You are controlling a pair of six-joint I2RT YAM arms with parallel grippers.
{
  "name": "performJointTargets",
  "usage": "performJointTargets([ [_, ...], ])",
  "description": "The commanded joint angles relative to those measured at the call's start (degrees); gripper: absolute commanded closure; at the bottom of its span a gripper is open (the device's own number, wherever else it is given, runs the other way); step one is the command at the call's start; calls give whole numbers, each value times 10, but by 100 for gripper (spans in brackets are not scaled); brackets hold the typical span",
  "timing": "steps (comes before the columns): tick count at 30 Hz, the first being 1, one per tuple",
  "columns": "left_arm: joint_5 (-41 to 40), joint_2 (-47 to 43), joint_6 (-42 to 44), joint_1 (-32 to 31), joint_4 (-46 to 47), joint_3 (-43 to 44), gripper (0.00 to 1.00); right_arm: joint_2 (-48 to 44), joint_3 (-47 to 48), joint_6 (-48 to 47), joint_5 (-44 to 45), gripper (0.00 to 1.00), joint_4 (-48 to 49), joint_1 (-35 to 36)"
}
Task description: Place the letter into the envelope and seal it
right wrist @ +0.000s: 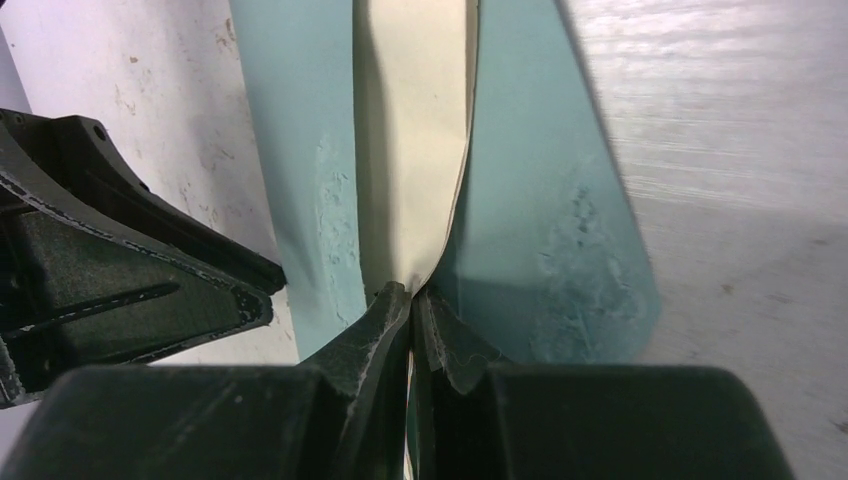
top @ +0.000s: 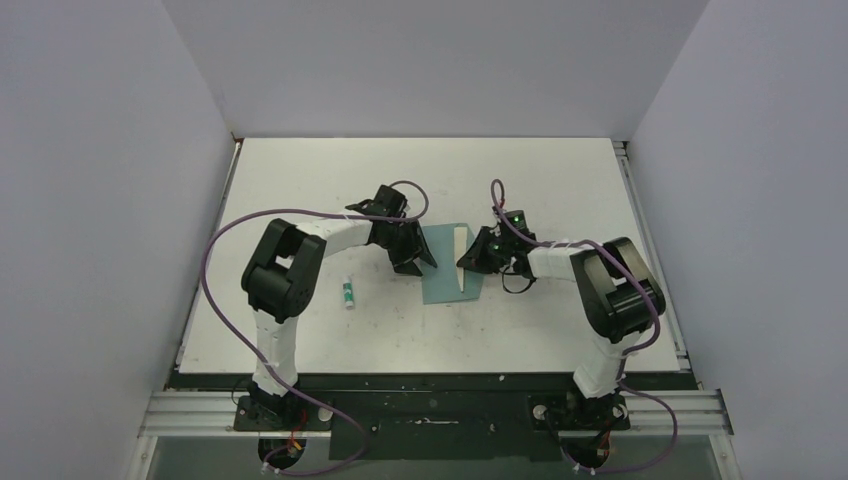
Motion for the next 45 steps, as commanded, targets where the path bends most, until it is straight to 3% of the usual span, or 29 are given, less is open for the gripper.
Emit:
performJointTargets([
  [1, 0, 24, 9, -9, 11, -6, 56, 53, -4, -9, 34, 95, -44, 32],
  [16, -50, 26, 68, 16, -11, 26, 48, 57, 53, -86, 25, 95, -149, 31],
  [25, -26, 43, 61, 16, 6, 16, 56, 91, 67, -84, 12, 95, -136, 38],
  [31, -37, 43, 61, 20, -3, 16, 59, 50, 77, -78, 61, 69, -180, 37],
  [34, -39, 43, 60, 25, -5, 15, 60, 17, 71, -73, 87, 62, -195, 30],
  [45, -27, 43, 59, 34, 0, 13, 63, -45, 66, -83, 124, 64, -227, 24],
])
